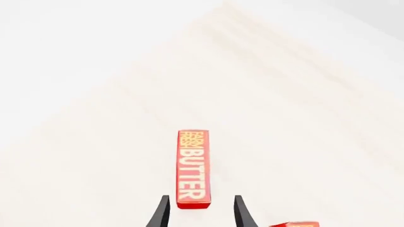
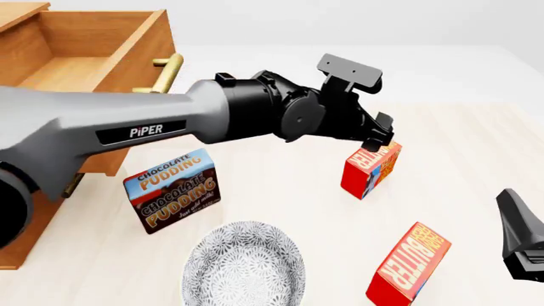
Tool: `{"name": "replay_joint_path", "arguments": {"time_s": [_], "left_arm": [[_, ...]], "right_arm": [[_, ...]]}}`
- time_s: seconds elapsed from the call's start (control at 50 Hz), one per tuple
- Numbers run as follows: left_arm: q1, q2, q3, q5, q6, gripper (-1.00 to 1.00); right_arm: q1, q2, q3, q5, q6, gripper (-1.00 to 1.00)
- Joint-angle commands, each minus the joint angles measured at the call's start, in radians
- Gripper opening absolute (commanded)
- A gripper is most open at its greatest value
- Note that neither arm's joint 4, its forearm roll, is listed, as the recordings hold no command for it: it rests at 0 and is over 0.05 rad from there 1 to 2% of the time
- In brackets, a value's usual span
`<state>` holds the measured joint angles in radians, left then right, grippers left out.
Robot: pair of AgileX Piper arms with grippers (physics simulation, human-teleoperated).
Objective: Put the butter at the front in the top drawer of the cabinet and close it.
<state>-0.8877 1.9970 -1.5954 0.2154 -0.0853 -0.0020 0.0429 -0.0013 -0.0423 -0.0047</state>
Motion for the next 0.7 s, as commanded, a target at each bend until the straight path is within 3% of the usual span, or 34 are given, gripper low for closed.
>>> {"name": "replay_joint_path", "arguments": {"time_s": [0.02, 0.7], "left_arm": [[0.002, 0.055, -0.01, -0.03, -0.028, 1.0], [0.018, 0.153, -0.032, -0.062, -0.064, 1.0]], "right_arm": [[0.0, 0.003, 0.0, -0.003, 0.001, 1.0], [0.0, 0.003, -0.001, -0.003, 0.0, 1.0]]}}
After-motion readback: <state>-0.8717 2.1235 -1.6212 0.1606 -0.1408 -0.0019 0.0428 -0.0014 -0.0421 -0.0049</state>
